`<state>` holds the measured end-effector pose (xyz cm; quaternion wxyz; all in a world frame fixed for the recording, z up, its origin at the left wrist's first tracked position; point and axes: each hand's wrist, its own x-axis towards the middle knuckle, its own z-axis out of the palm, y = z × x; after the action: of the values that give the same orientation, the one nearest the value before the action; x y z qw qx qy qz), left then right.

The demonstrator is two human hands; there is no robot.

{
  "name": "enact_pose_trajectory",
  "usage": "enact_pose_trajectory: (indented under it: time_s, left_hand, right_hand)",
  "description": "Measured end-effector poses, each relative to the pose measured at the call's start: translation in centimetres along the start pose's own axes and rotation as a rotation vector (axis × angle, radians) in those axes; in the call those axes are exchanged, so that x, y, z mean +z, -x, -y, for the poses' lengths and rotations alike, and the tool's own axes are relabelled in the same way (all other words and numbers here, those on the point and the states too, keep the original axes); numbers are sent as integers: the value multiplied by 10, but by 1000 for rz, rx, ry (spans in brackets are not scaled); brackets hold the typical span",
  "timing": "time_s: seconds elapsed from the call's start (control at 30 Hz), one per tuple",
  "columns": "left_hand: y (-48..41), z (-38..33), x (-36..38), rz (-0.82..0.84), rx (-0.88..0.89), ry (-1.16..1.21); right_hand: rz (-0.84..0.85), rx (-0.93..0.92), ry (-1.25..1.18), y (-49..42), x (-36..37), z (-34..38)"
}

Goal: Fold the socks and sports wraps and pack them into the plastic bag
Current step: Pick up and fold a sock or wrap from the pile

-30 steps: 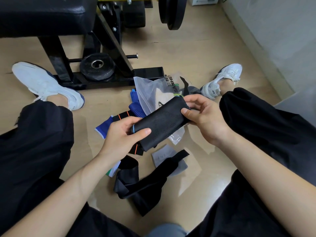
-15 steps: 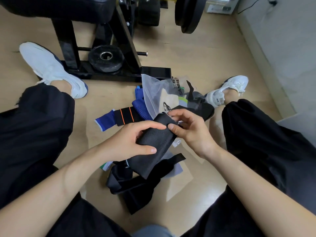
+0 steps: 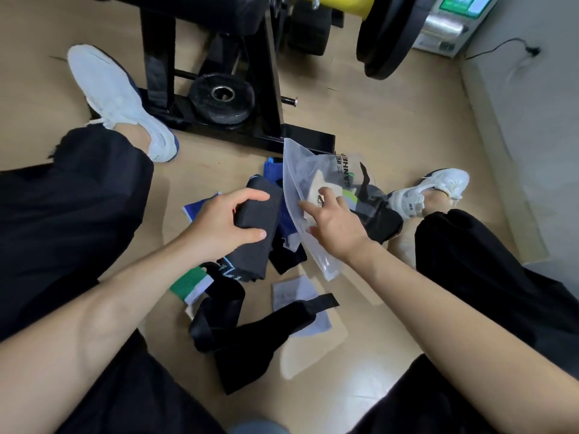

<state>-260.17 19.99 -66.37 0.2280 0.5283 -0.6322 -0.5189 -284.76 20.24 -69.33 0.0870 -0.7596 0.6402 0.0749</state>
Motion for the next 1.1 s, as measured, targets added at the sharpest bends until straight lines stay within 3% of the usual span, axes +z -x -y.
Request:
enact_pose_trajectory:
  time_s: [0.13,0.3,0.47,0.87,1.0,1.1]
  left_hand:
    - [-3,5,1,-32,11,57]
    - [-7,6,9,-31,54,141]
    - [-21,-10,23,61,90,153]
    - [-131,-36,87,270,122,49]
    - [-151,-23,117,164,64,187]
    - [-156,-6,138,36,58,159]
  right_hand:
    - [12,-5,-112,-14,3,-16]
    - [-178,-6,-283,-9,-9,-43]
    - [-291,32,-469,7,-29,-62]
    - [-334,96,-643,37,-34,-74]
    - [-348,174,-701,43,-33,-75]
    - [-358,209,-728,45,-31,-75]
